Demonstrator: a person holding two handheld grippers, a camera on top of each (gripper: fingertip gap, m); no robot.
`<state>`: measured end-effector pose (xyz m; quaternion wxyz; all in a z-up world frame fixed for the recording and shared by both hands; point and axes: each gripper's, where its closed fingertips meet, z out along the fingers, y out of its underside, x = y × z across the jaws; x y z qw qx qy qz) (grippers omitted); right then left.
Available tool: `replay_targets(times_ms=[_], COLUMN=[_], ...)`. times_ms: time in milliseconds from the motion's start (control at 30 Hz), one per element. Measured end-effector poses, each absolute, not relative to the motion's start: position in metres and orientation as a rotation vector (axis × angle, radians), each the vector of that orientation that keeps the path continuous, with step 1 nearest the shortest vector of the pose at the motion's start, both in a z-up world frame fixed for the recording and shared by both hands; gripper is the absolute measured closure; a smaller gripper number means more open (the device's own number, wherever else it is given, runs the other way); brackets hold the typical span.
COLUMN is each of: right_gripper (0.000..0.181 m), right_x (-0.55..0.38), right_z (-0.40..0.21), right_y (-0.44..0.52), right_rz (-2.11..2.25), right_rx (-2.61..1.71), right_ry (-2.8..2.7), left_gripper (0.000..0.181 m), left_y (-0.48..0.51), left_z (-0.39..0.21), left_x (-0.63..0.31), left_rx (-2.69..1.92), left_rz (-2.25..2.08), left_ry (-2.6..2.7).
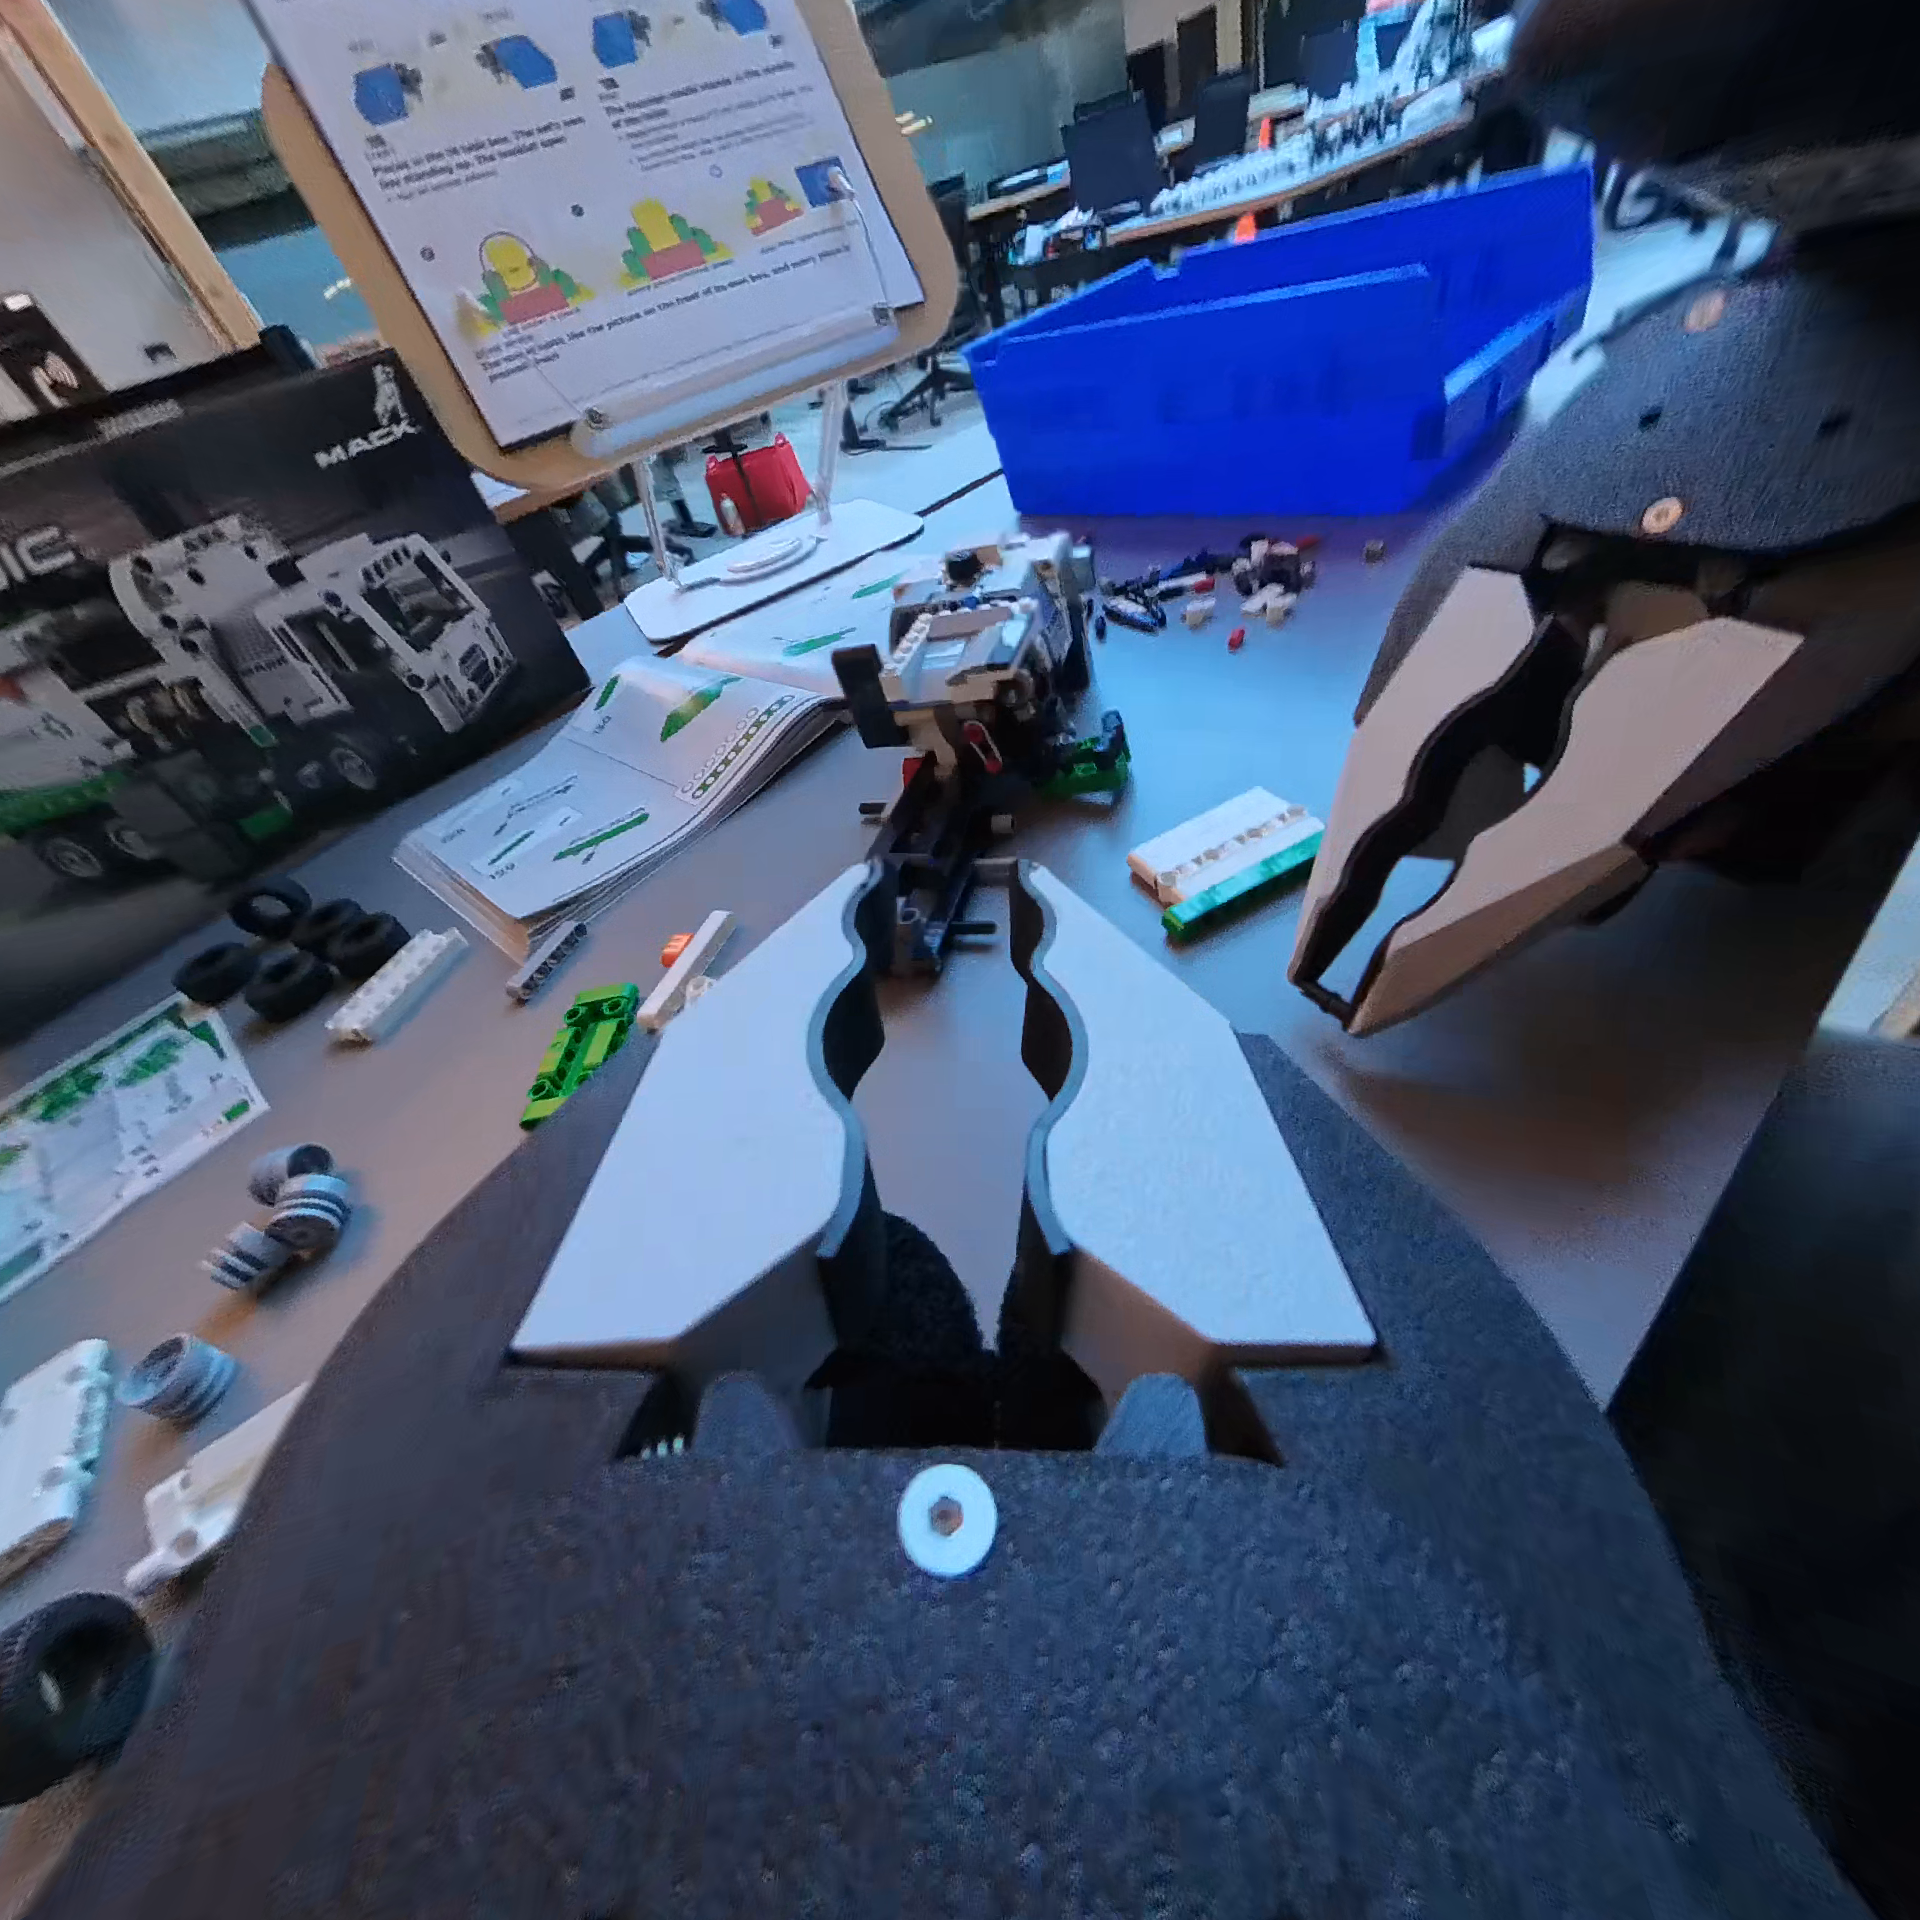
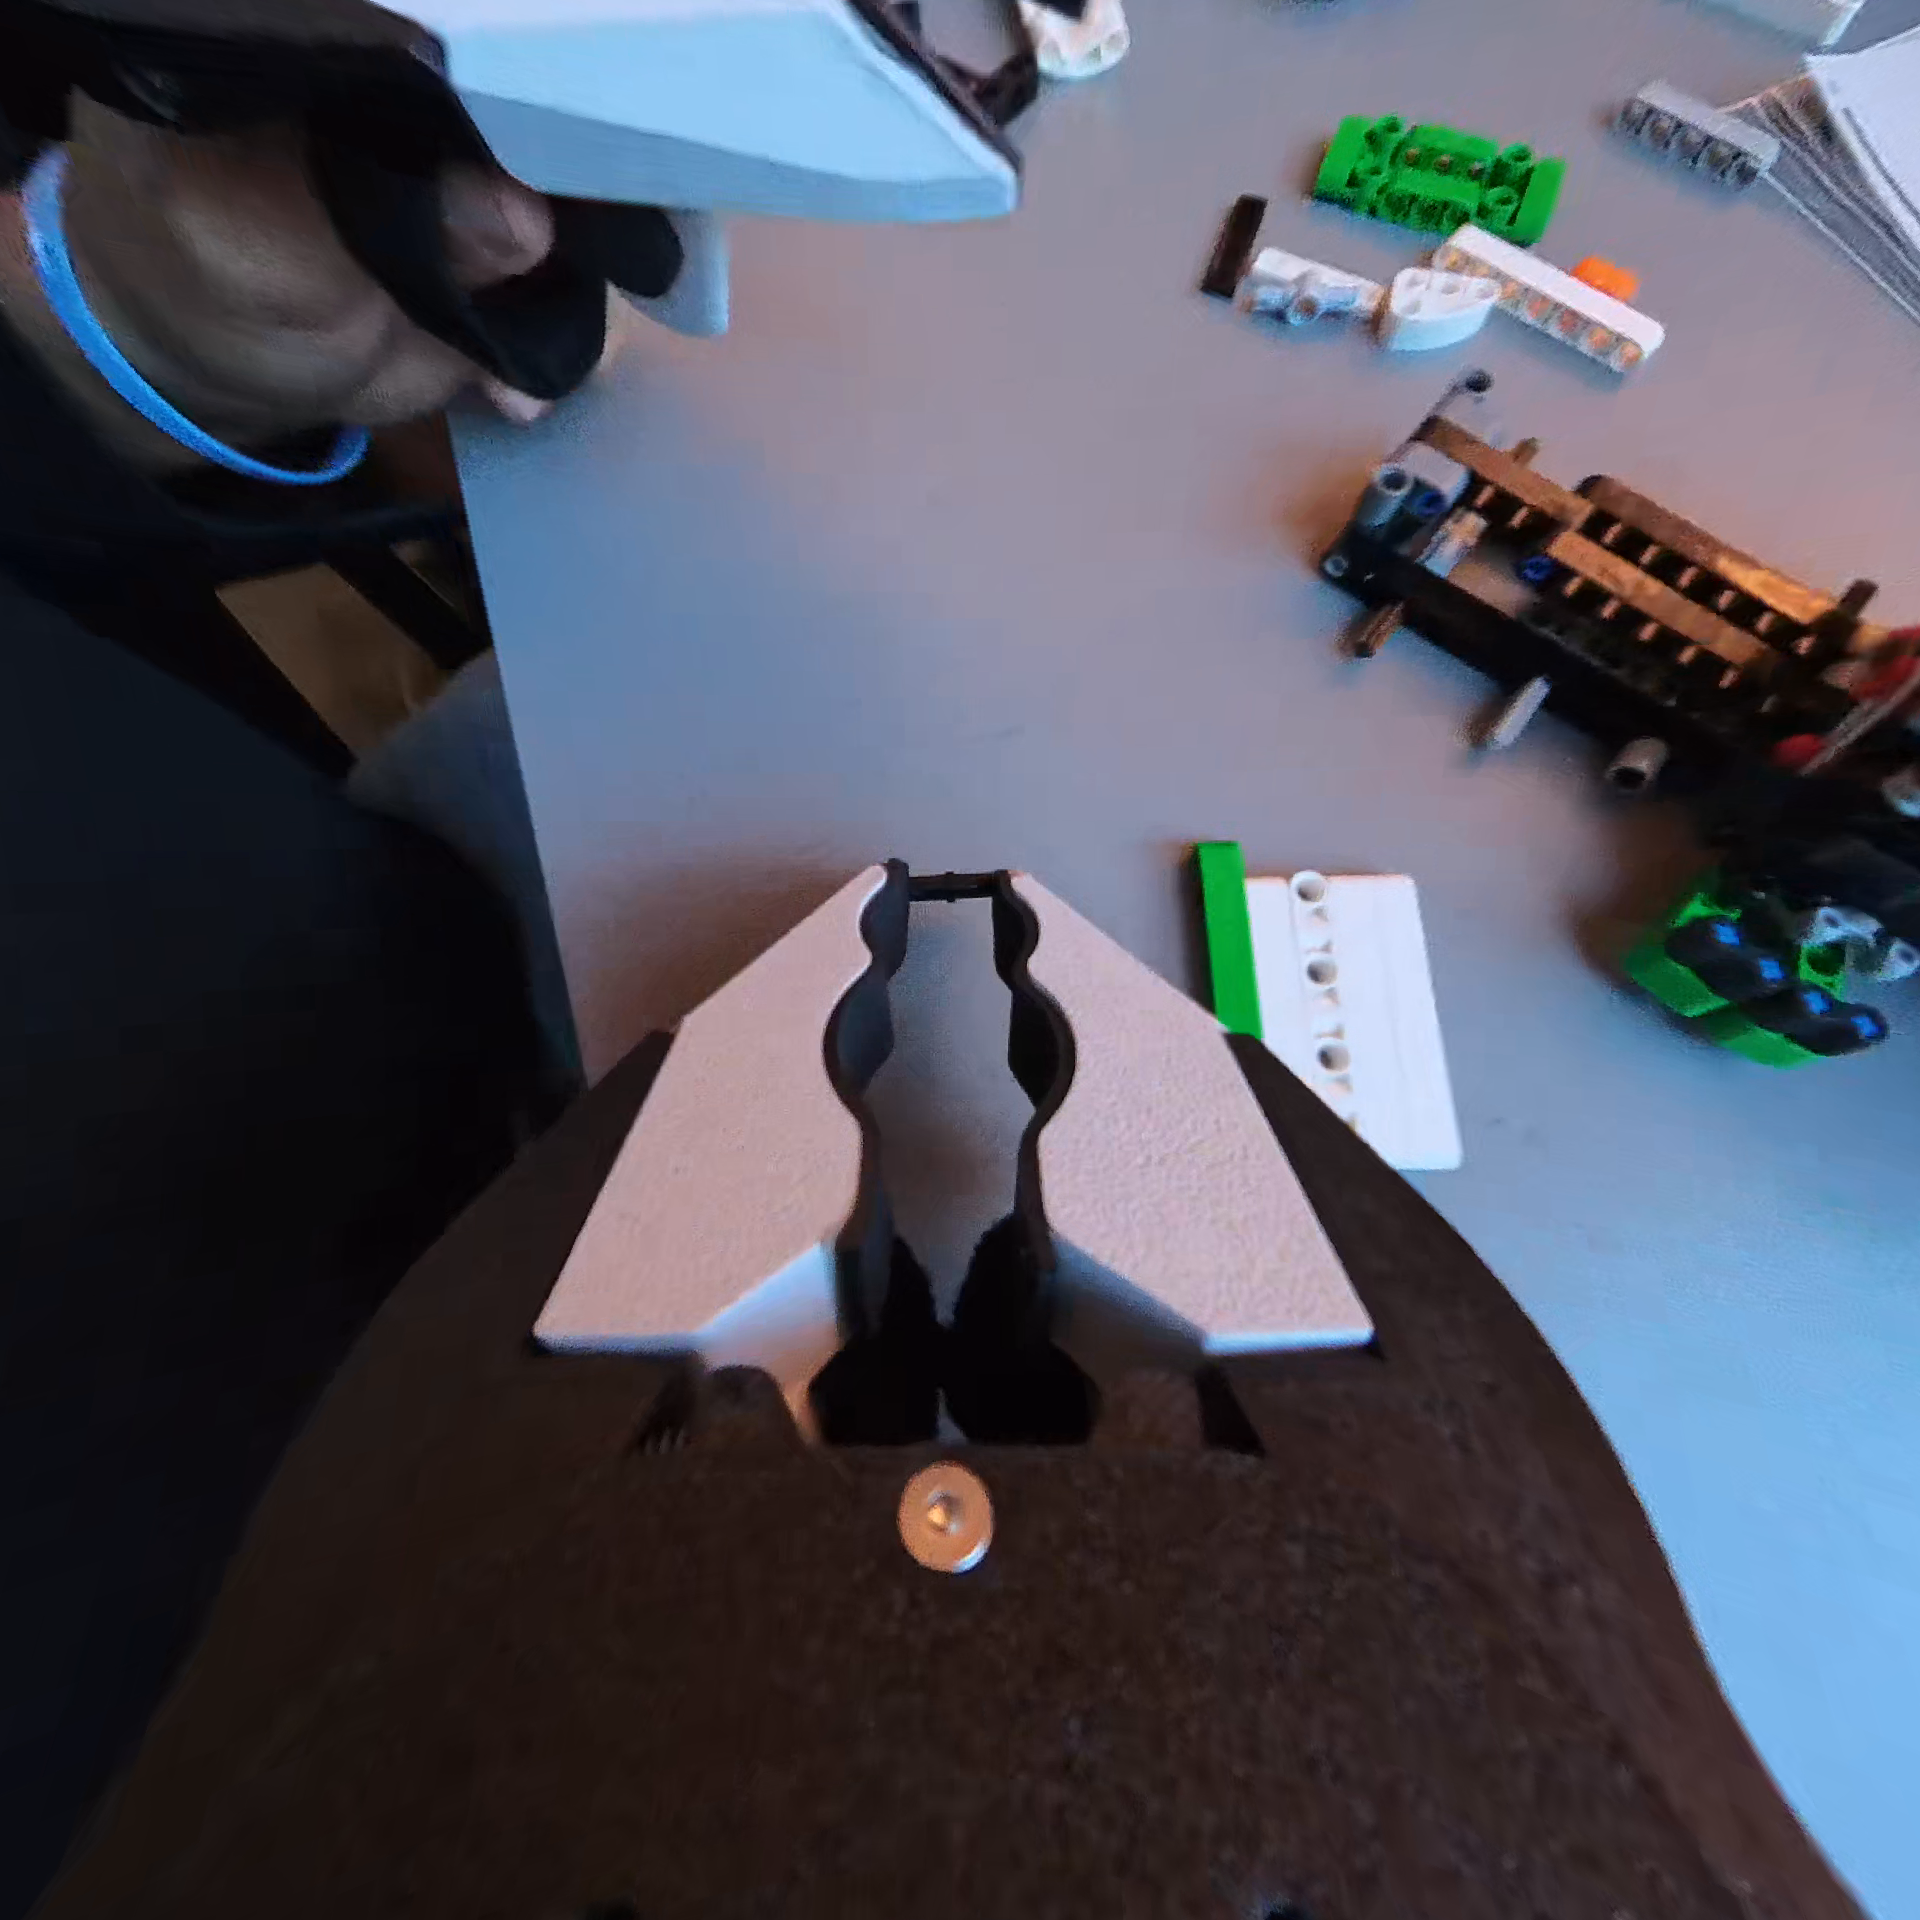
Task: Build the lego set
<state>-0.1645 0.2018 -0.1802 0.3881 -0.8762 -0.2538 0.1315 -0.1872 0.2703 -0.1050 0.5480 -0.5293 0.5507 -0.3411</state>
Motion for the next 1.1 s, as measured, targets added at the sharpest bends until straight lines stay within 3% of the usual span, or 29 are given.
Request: replay_targets(times_ms=[367, 433, 600, 767, 1100], right_gripper=[0.166, 0.153, 0.149, 0.129, 0.141], right_x=[-0.151, -0.152, -0.112, -0.079, -0.092], right_z=[-0.189, -0.185, -0.153, -0.183, -0.188], right_y=[0.205, 0.202, 0.205, 0.212, 0.216], right_rz=[0.156, 0.192, 0.208, 0.14, 0.322], right_rx=[-2.242, -2.234, -2.181, -2.294, -2.277], right_ry=[-0.652, -0.653, -0.497, -0.537, -0.546], left_gripper=[0.163, 0.163, 0.163, 0.161, 0.155], left_y=[0.252, 0.251, 0.25, 0.246, 0.227], left_z=[-0.122, -0.123, -0.125, -0.129, -0.113], left_x=[-0.179, -0.179, -0.178, -0.176, -0.168], left_rx=[-1.171, -1.169, -1.163, -1.165, -0.92], left_rz=[-0.676, -0.668, -0.65, -0.676, -0.922], left_ry=[1.465, 1.469, 1.482, 1.526, 1.633])
